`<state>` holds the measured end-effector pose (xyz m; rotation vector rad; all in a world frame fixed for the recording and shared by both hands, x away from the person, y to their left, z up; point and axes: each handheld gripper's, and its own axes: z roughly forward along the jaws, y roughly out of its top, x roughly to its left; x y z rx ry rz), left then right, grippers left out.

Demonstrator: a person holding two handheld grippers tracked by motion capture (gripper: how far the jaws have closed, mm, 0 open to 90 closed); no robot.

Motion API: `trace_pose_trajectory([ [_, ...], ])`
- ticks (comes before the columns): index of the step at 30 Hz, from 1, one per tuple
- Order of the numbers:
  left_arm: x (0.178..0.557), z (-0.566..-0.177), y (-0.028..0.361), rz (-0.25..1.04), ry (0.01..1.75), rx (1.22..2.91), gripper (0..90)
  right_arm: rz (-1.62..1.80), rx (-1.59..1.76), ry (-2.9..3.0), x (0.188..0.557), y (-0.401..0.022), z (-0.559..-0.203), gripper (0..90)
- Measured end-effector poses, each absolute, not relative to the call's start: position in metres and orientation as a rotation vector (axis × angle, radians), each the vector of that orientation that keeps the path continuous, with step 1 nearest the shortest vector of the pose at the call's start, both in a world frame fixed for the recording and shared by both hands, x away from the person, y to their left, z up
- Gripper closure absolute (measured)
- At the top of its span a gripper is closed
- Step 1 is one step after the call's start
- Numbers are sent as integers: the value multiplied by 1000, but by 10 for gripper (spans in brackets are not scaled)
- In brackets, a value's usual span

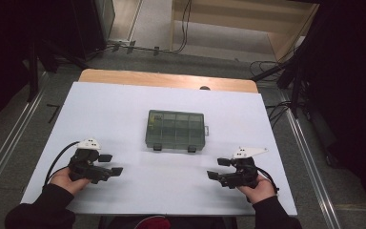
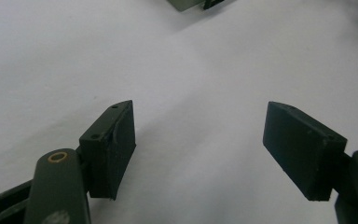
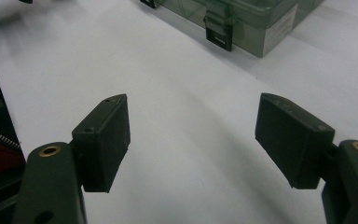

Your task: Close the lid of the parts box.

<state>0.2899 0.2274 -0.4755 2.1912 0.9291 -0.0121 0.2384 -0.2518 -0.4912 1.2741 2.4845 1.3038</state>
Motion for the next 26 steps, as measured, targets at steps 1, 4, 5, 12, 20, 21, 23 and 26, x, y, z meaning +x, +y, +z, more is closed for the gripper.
trace_pose_trajectory([
  [1, 290, -475, 228, -8, 935, 2179, 253, 1304, 1275, 2486, 239, -252, -491, 250],
  [4, 292, -476, 229, -15, 938, 2175, 253, 1304, 1272, 2487, 240, -252, -492, 250],
  [5, 292, -476, 229, -14, 934, 2182, 253, 1300, 1270, 2492, 240, -252, -493, 250],
  [12, 293, -477, 228, -21, 937, 2180, 253, 1293, 1278, 2499, 241, -251, -494, 250],
  [20, 294, -478, 228, -22, 937, 2190, 253, 1287, 1275, 2500, 242, -251, -494, 250],
  [21, 294, -478, 228, -23, 937, 2189, 253, 1286, 1278, 2501, 242, -251, -494, 250],
  [23, 294, -478, 228, -21, 942, 2188, 253, 1285, 1276, 2502, 242, -251, -495, 250],
  [26, 294, -478, 228, -17, 947, 2188, 253, 1285, 1278, 2505, 242, -251, -495, 250],
])
